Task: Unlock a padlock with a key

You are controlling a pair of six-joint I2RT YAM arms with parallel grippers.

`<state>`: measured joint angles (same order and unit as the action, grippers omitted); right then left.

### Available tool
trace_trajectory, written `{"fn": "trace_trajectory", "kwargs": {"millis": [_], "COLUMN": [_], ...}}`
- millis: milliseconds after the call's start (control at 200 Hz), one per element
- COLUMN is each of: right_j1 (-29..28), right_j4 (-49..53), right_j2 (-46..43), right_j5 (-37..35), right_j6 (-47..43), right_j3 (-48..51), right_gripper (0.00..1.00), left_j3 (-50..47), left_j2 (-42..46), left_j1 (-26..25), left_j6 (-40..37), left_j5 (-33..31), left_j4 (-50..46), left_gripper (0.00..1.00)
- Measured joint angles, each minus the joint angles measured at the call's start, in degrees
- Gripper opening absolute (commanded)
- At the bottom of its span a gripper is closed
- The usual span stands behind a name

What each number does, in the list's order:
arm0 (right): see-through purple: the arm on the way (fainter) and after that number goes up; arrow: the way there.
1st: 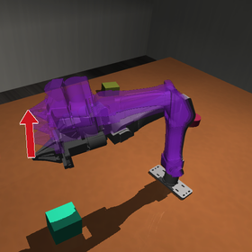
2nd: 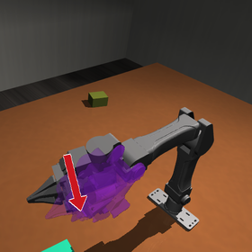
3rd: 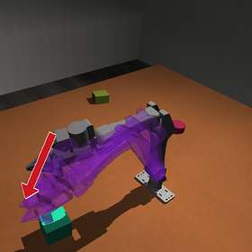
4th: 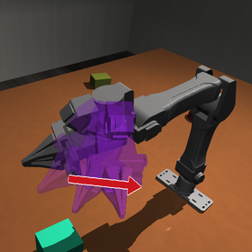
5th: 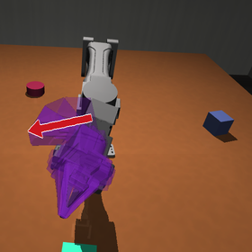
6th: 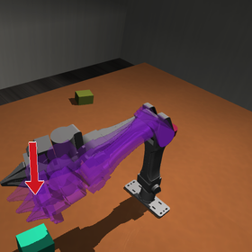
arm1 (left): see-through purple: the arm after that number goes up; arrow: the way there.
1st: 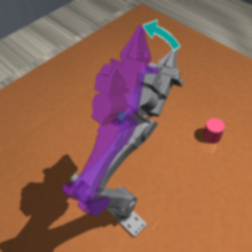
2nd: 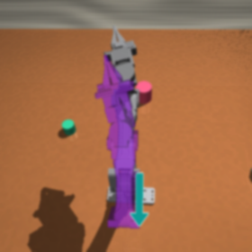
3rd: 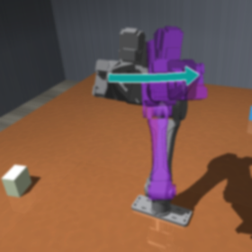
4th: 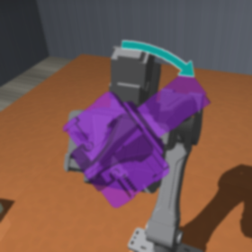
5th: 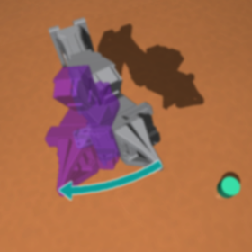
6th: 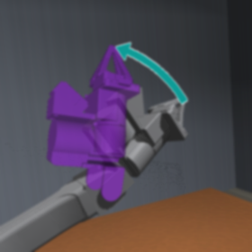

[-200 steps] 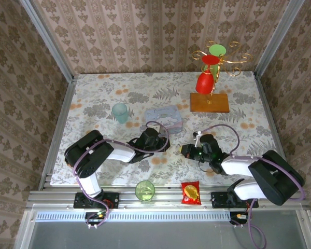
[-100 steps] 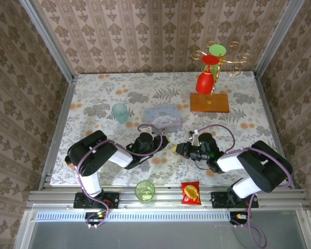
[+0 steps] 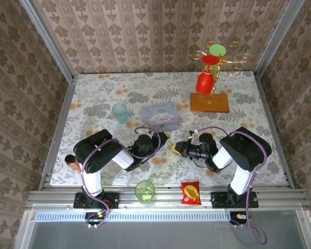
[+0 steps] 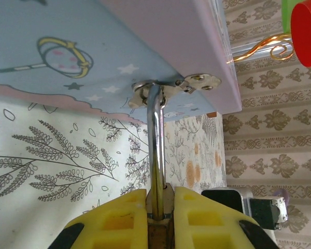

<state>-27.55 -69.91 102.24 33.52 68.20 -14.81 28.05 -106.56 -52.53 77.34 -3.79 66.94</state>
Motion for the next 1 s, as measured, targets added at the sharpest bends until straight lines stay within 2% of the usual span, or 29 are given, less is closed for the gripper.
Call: {"fn": "trace_trajectory", "kwargs": {"millis": [300,1000], "right_j1": [0.76,1.27], "right_j4": [-3.23,-3.28], "right_j2": [0.04,0.39], "right_j5": [1.49,3.37], "right_j6": [0.85,1.07], "right_j3": [-0.26,-2.43], "right_gripper": [0.00,0.00], "left_j3": [0.00,0.22], "left_j2": [0.00,0.15], "left_j1": [-0.31,-0.42], "left_j6": [1.18,1.53], "left_j5": [-0.72,-1.14], "left_j4": [0.61,0.83], "left_gripper": [0.00,0.00]}}
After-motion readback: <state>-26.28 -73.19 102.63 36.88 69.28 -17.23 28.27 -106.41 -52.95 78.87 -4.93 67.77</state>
